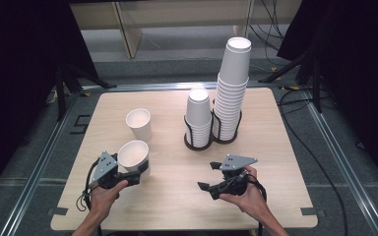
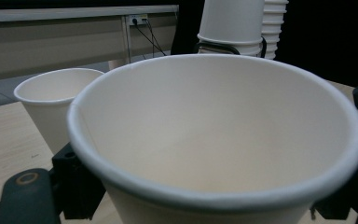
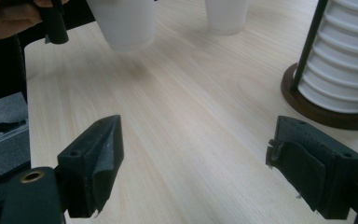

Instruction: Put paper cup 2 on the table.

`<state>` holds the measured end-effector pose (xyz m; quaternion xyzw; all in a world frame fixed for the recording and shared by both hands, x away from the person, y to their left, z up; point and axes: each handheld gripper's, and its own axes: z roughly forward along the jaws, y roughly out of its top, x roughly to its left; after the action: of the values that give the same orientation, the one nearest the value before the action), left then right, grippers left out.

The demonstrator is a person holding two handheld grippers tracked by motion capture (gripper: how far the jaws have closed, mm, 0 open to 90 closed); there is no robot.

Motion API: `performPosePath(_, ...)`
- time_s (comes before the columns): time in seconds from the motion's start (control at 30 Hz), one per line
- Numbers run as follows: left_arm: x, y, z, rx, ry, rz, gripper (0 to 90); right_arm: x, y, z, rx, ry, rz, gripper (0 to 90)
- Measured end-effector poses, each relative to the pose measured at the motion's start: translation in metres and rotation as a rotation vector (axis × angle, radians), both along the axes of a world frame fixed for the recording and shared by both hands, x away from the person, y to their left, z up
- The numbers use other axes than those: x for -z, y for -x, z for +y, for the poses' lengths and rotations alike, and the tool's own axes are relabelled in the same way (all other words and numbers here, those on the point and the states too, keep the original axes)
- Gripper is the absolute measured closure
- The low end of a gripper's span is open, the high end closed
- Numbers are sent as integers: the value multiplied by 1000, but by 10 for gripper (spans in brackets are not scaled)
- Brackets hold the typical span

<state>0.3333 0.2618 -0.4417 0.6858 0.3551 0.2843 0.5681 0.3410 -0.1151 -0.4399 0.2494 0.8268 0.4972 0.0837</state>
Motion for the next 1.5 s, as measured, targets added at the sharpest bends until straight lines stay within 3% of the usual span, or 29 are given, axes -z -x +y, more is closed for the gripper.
performPosePath(0.1,2,-4,3,-10,6,-11,155,1,2,-1,4,3,16,177)
performPosePath(0.2,3,-6,6,-28,11,-10,155,2,3,-2,4,15,-2,178)
performPosePath(0.27,3,-8,7,-36,2,-7,155,2,4,-2,7,17,12,177)
performPosePath(0.57,8,-17,13,-73,-14,-1,155,3,4,-3,12,31,-6,176)
performPosePath(0.77,11,-26,25,-134,-27,7,155,4,4,-3,8,42,1,174)
performPosePath(0.83,13,-30,27,-144,-14,-4,155,4,4,-2,7,42,0,174)
performPosePath(1.03,15,-35,35,-179,-35,15,155,5,3,-3,9,47,6,169)
performPosePath(1.5,20,-49,49,-241,-38,19,155,6,3,-3,11,56,-9,168)
